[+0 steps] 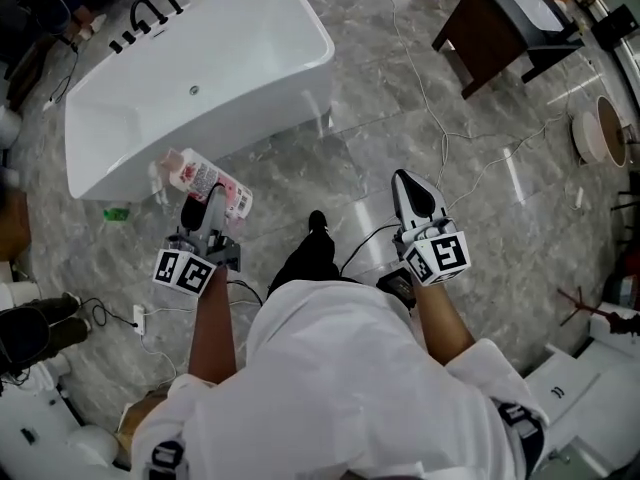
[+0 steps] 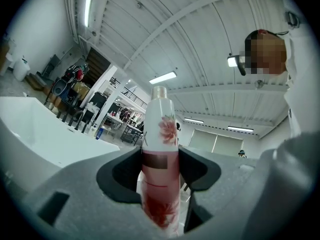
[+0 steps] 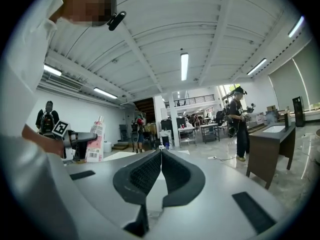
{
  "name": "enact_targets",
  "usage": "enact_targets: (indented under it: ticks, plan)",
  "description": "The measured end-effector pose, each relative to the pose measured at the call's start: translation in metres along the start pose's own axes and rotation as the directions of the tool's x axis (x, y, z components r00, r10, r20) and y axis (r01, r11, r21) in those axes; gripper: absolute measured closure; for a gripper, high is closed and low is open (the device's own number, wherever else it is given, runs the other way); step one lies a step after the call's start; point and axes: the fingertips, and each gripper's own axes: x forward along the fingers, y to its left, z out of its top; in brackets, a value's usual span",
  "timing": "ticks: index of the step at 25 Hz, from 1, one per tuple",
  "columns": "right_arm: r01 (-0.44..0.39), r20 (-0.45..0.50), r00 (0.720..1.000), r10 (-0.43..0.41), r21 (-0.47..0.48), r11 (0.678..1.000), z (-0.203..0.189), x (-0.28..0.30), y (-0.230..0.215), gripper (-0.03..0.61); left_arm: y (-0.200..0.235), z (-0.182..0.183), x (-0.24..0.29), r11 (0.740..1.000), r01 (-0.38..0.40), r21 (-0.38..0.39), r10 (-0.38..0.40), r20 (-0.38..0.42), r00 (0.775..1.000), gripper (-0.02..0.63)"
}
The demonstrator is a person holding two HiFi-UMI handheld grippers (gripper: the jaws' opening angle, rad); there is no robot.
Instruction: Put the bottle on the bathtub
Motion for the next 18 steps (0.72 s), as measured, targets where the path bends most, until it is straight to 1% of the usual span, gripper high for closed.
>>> enact_targets:
  ticks: [6,11,14,18]
  plan:
    - [-0.003,-0.013,1.000,0.003,-0.028,1.000,0.001,0.055,-0.015,0.565,0.035,0.000,0.044,0.999,0.036,0.001,-0.036,0.012,0.999,0.390]
    - [0.026,-0.008,1.000,-0.026,-0.017,1.000,0.029,0.123,-0.045,0.565,0.066,0.020,0.119,0.996,0.090,-0.013,-0.090,0.003,0.996,0.390]
    - [0.043,0.003,0.999,-0.043,-0.030,0.999,0.042,0.141,-0.060,0.565,0.072,0.024,0.152,0.993,0.113,-0.018,-0.113,0.003,0.994,0.390]
    - [0.042,0.018,0.999,-0.041,-0.053,0.998,0.058,0.158,-0.084,0.565,0.068,0.031,0.190,0.990,0.139,-0.009,-0.139,0.017,0.990,0.390]
